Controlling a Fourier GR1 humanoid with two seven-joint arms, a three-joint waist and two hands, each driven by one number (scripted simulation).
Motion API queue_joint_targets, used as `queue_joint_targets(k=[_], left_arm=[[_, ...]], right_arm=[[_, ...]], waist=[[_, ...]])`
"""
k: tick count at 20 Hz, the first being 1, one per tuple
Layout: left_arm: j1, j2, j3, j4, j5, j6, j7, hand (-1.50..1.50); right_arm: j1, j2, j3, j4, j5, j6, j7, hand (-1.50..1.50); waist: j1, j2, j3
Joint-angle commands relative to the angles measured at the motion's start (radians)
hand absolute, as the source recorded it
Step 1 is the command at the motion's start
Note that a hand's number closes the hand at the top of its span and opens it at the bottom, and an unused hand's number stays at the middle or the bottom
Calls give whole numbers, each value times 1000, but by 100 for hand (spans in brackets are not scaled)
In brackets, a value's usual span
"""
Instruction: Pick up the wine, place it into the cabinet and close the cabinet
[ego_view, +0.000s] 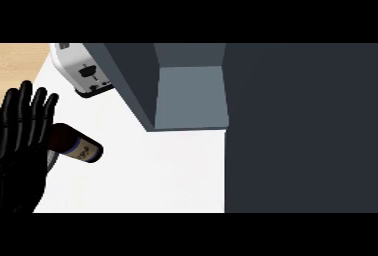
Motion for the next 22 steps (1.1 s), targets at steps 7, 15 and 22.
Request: queue_joint_targets(k=[7, 15, 22], left_arm=[[-78, 196, 53, 158, 496, -439, 38, -150], [-169, 506, 303, 275, 1022, -591, 255, -150], [-111, 618, 376, 223, 1233, -565, 393, -150]], right_arm=[[89, 30, 142, -51, -93, 99, 68, -150], [191, 21, 235, -342, -88, 53, 292, -150], [203, 21, 318, -498, -24, 0, 448, -150]], waist=[[15, 0, -1], [23, -11, 1], [37, -11, 2]])
